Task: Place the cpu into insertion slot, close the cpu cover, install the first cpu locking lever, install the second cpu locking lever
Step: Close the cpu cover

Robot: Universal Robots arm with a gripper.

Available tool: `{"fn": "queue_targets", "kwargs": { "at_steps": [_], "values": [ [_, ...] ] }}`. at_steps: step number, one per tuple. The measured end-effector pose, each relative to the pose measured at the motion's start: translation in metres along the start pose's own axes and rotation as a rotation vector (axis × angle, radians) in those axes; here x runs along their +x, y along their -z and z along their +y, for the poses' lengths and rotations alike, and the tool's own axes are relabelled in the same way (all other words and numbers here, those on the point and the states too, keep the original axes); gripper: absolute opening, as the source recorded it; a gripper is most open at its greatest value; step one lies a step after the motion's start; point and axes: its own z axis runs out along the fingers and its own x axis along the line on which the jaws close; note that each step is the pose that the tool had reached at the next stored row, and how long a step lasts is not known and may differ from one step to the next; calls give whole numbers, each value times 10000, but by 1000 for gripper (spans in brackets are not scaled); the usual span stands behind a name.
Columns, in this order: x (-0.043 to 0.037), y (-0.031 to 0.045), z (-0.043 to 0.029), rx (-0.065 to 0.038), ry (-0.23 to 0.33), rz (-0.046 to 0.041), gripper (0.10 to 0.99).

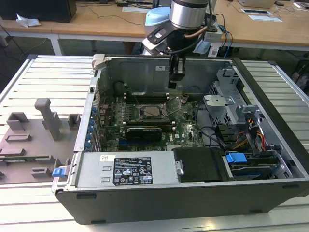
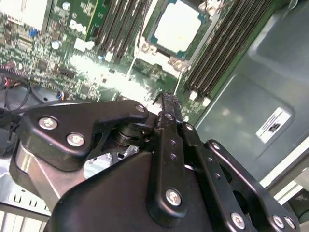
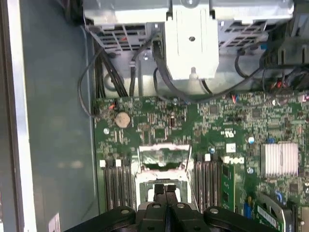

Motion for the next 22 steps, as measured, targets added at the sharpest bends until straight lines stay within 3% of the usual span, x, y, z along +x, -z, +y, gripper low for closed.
{"fn": "queue_targets", "kwargs": {
  "at_steps": [3, 9, 16, 22],
  "values": [
    [9, 6, 167, 1, 1, 0, 106],
    [17, 10, 291, 5, 2, 0, 106],
    [19, 8, 349, 18, 2, -1, 106],
    [20, -63, 355, 24, 1, -2, 106]
  ]
}}
